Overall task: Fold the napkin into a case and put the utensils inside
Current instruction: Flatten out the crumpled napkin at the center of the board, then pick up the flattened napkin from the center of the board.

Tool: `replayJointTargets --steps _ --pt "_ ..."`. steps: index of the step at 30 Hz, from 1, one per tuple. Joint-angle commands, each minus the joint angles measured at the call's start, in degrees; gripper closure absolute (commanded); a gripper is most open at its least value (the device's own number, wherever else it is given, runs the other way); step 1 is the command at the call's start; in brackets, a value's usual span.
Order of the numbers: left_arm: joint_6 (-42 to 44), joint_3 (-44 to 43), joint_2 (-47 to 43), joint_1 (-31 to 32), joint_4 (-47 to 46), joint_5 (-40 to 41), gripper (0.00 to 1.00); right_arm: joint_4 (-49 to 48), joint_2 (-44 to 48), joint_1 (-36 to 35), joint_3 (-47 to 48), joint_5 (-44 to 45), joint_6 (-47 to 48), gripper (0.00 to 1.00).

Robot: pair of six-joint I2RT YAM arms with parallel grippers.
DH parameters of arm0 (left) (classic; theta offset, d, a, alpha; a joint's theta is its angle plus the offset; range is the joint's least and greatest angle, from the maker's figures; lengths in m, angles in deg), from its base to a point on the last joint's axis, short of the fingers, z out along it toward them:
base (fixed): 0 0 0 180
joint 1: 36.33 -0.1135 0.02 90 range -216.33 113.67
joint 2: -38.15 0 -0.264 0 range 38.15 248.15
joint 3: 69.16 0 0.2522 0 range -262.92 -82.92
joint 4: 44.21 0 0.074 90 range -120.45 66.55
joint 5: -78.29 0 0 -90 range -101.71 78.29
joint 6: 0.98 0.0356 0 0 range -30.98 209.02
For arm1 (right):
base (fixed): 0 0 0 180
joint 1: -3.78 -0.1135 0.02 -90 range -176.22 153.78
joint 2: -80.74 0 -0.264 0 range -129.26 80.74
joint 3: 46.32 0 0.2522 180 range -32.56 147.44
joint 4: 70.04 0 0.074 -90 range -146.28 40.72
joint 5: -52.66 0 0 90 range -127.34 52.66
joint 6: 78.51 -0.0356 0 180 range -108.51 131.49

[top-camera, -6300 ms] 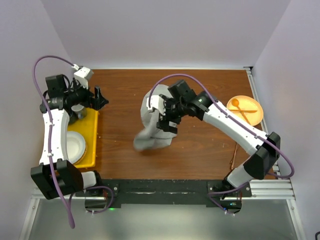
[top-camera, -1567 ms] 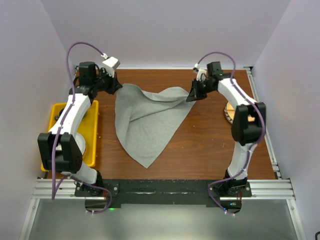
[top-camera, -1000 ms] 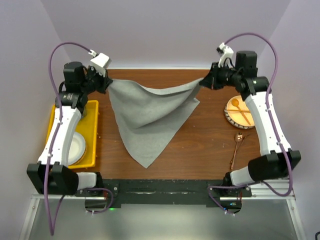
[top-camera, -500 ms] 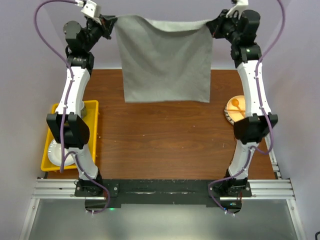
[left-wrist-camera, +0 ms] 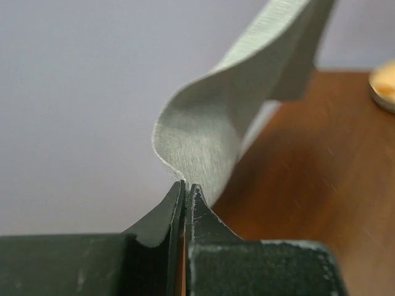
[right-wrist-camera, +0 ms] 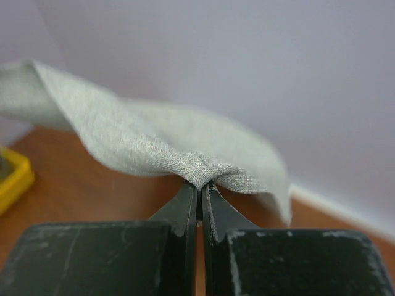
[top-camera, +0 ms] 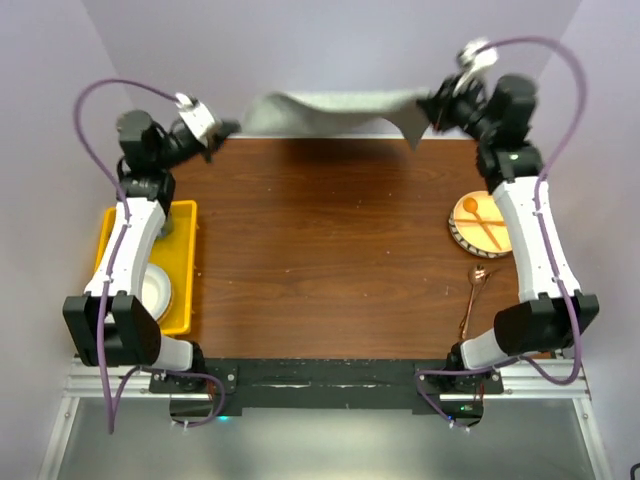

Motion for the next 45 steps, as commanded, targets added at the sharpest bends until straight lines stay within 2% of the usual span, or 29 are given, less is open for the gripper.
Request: replayJointTargets --steps 1,2,3,7,8,9,10,11,12,14,17,19,20,25,26,29,32,36,45 --pt "33.3 10.5 -0.4 0.0 35.3 -11.3 1.00 17.6 -0.4 0.0 -18.3 -2.2 13.1 1.00" --pt "38.4 13.3 -0.6 0.3 40.4 -11.5 1.00 18.5 0.9 0.0 -25.0 -1.3 13.3 1.00" --pt "46.9 14.9 -0.8 0.4 48.1 -10.7 1.00 19.7 3.8 0.0 -27.7 -1.9 14.1 1.00" --pt "57.3 23.7 -1.2 0.5 55.3 -6.2 1.00 23.5 8.0 -0.1 -38.5 0.2 21.4 1.00" --pt "59.2 26.8 -1.1 0.7 56.4 -5.3 0.96 26.5 7.8 -0.1 -40.9 0.8 23.0 0.95" --pt "63.3 28.1 -1.1 0.7 58.9 -3.1 0.85 27.4 6.9 -0.1 -41.9 1.7 23.9 0.54" --pt "65.8 29.9 -1.2 0.8 60.8 -1.8 0.71 29.1 6.0 -0.1 -42.2 3.2 26.8 0.34" --pt "67.9 30.2 -1.9 0.7 62.8 -0.4 0.67 34.9 5.1 -0.1 -41.2 3.7 28.9 0.14" --pt "70.5 30.5 -2.7 0.6 66.3 2.5 0.58 37.4 4.3 0.0 -40.2 4.6 30.2 0.02" --pt "74.2 30.3 -6.6 -1.0 70.4 4.4 0.35 43.4 4.4 0.3 -37.0 6.3 33.9 0.02" --pt "76.1 28.0 -11.3 -2.2 77.3 3.5 0.31 45.0 6.4 0.6 -32.8 4.8 34.9 0.02" --pt "75.1 27.0 -12.2 -2.1 77.2 1.6 0.29 45.0 4.1 0.2 -29.7 2.8 33.1 0.05" --pt "70.7 27.0 -12.0 -2.0 73.5 0.3 0.29 44.5 2.8 -0.1 -28.9 2.0 32.3 0.08" --pt "51.8 28.1 -6.6 5.0 55.2 6.4 0.43 37.6 -6.1 -5.9 -26.4 6.0 27.7 0.31" --pt "45.9 28.3 -5.8 6.4 49.3 9.9 0.45 36.6 -8.6 -7.8 -26.2 7.2 27.1 0.33" --pt "38.5 28.6 -2.1 10.1 42.2 14.5 0.47 34.3 -13.3 -9.8 -24.1 9.7 25.1 0.41" --pt "36.6 27.6 3.0 12.4 40.6 18.8 0.50 32.6 -16.4 -10.9 -23.5 13.2 25.0 0.46" --pt "37.1 28.7 7.2 15.3 40.1 25.3 0.60 31.0 -20.3 -11.1 -25.1 18.0 28.1 0.51" --pt "42.8 34.6 6.9 18.0 46.4 30.4 0.61 32.0 -17.7 -11.9 -35.1 19.3 31.4 0.53"
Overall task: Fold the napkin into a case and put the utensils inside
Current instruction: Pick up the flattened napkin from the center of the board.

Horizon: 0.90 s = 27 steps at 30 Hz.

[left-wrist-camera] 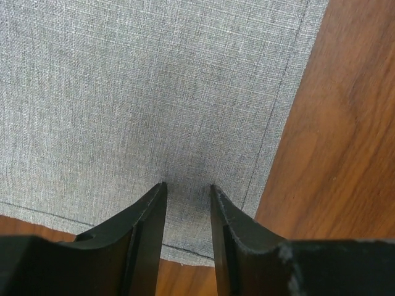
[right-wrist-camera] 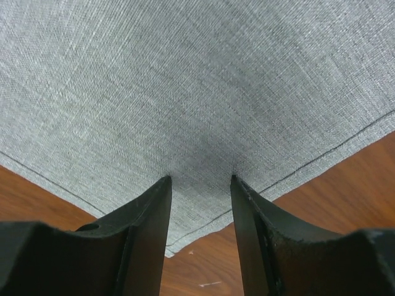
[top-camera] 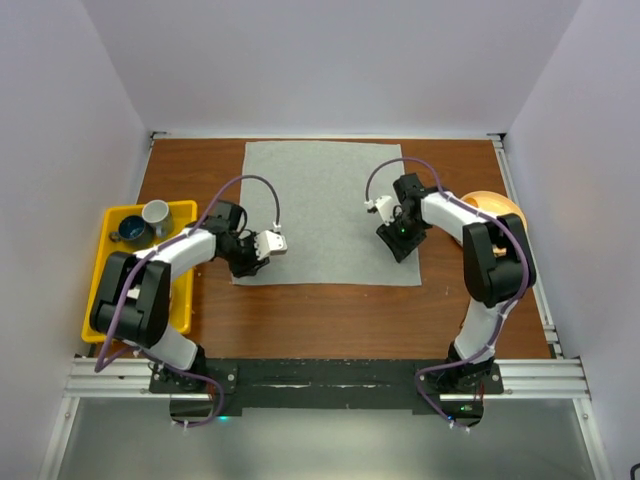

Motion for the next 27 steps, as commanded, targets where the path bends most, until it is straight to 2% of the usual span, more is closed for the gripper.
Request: replayJointTargets --steps 1,7,8,11,13,14,16,17,19,20,22,23,25,27 --pt "3.1 3.7 -2.0 2.2 5.1 3.7 0.62 2.1 3.4 -0.7 -6.6 0.8 2.6 0.53" --pt "5.7 6.1 -8.4 4.9 14.4 1.4 0.62 7.1 11.6 -1.1 -12.3 -1.1 4.4 0.51" --pt "6.6 6.2 -9.2 5.5 18.2 0.1 0.62 8.5 13.6 -1.1 -12.3 -2.1 4.8 0.50" --pt "9.0 5.0 -12.3 7.9 25.5 -2.9 0.60 14.6 16.8 -1.1 -9.9 -5.9 6.8 0.46" --pt "8.6 1.3 -13.7 7.9 28.7 -6.4 0.59 17.2 18.0 -1.0 -5.2 -7.7 6.4 0.44" --pt "7.3 -0.2 -14.1 7.8 28.4 -7.1 0.54 17.7 18.3 -1.0 -3.2 -8.2 5.7 0.44" --pt "2.2 -4.9 -15.2 6.7 24.7 -9.2 0.50 17.0 18.6 -0.2 2.7 -9.7 4.0 0.43" --pt "0.5 -8.5 -15.5 4.2 22.9 -10.5 0.43 16.4 18.6 0.2 4.9 -10.4 1.6 0.42" --pt "-5.9 -12.3 -15.8 0.0 16.3 -13.9 0.37 13.2 18.0 2.2 11.3 -12.9 -1.5 0.37" --pt "-8.5 -16.4 -15.6 -4.2 13.8 -17.7 0.30 11.6 17.7 3.1 13.6 -13.4 -5.2 0.35" --pt "-17.2 -20.3 -14.7 -6.7 5.9 -19.3 0.23 5.6 17.3 5.5 19.7 -13.8 -9.0 0.27" --pt "-20.1 -23.4 -14.4 -7.6 3.1 -18.9 0.00 3.1 17.3 6.1 21.2 -12.7 -12.9 0.22" --pt "-31.2 -26.0 -13.0 -7.6 -5.6 -14.3 0.00 -4.0 16.9 6.8 24.8 -10.6 -16.2 0.05" --pt "-35.5 -30.0 -10.2 -7.7 -6.8 -12.7 0.00 -7.2 16.6 6.8 26.2 -10.5 -16.7 0.05"
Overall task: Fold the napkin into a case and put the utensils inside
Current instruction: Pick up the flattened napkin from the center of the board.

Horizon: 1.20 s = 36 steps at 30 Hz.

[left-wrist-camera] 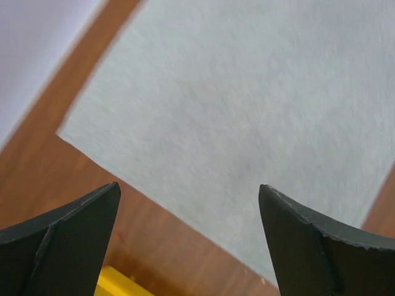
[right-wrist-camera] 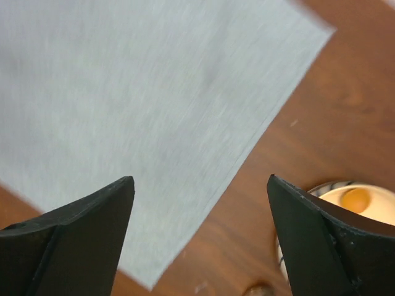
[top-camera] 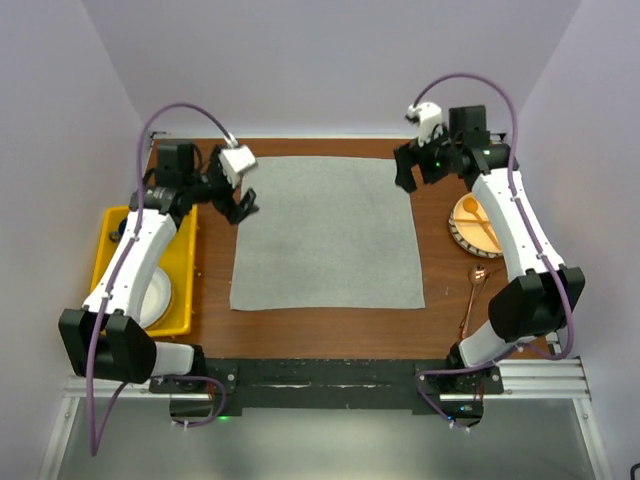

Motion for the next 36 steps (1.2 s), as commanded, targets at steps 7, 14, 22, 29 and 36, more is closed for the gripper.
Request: replayJointTargets --steps 7,14,22,29,36 --pt "14.1 -3.1 3.8 0.0 18.8 -6.6 0.00 16.1 -1.1 0.0 1.2 -8.3 18.1 0.19" --pt "21.3 23.2 -4.7 2.1 16.0 4.0 0.17 11.9 9.8 -9.2 -28.8 2.5 29.0 0.34" --pt "18.3 32.8 -4.6 7.9 5.1 12.2 0.59 4.5 6.3 -14.1 -37.7 5.8 26.5 0.54" --pt "17.0 33.2 -2.2 9.4 1.4 14.8 0.66 2.6 7.4 -14.2 -44.5 10.5 28.6 0.64" --pt "21.9 36.9 -0.6 9.3 2.1 21.4 0.79 -1.1 3.9 -14.1 -46.8 14.5 28.8 0.74"
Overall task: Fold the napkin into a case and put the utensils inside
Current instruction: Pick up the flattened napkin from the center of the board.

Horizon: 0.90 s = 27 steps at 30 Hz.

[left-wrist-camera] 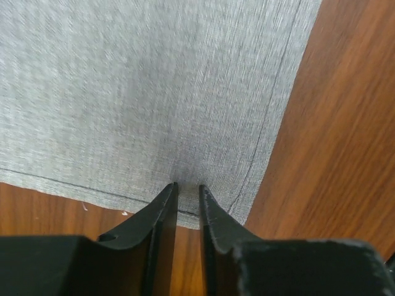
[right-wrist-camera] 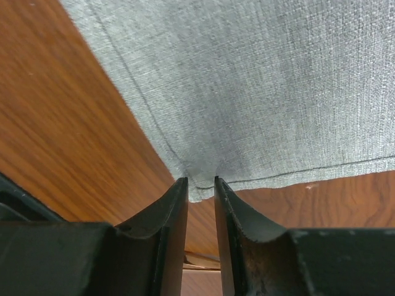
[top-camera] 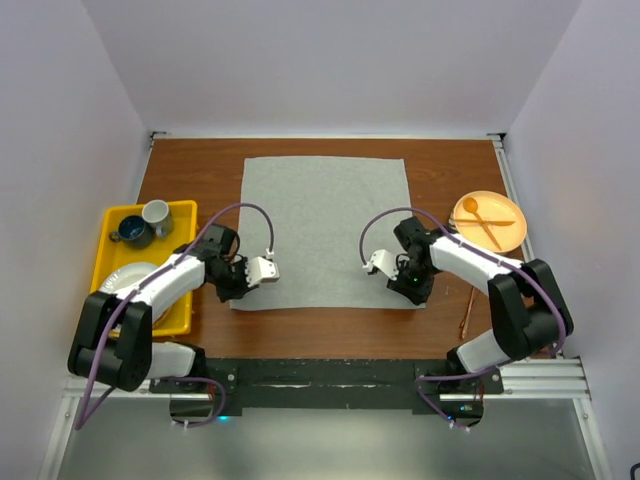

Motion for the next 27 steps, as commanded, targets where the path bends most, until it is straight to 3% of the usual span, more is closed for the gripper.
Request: replayJointTargets --steps 1,7,14,17,21,22,23,25,27 --pt "4.4 4.1 0.0 0.3 0.2 5.2 0.80 -3.4 -2.2 -0.4 -0.9 4.1 1.8 0.74" --pt "8.9 8.0 -1.2 -1.9 1.8 8.6 0.89 -2.4 -1.8 -0.2 -4.0 5.8 2.9 0.78" --pt "11.5 3.1 -1.5 -2.7 8.2 4.4 0.85 0.3 0.4 -0.2 -6.0 5.4 2.9 0.82" --pt "11.6 -0.7 -1.3 -2.6 11.6 0.3 0.72 3.3 1.3 -0.2 -3.4 2.0 2.7 0.80" --pt "9.0 -9.9 -1.8 -2.6 14.8 -8.5 0.43 7.9 4.3 0.1 4.8 -4.8 1.1 0.67" --pt "7.8 -11.9 -1.9 -2.6 15.1 -10.1 0.38 8.7 5.2 0.3 9.4 -6.0 -0.6 0.61" --pt "4.8 -13.9 -1.8 -2.7 14.8 -11.5 0.19 9.8 6.0 0.6 11.9 -7.4 -1.4 0.45" --pt "0.9 -20.0 -1.2 -3.2 13.0 -14.7 0.04 10.1 6.0 2.3 19.6 -10.8 -4.2 0.29" --pt "-7.1 -26.0 -0.6 -4.6 7.0 -16.8 0.00 8.2 4.6 5.9 25.0 -12.7 -8.1 0.18"
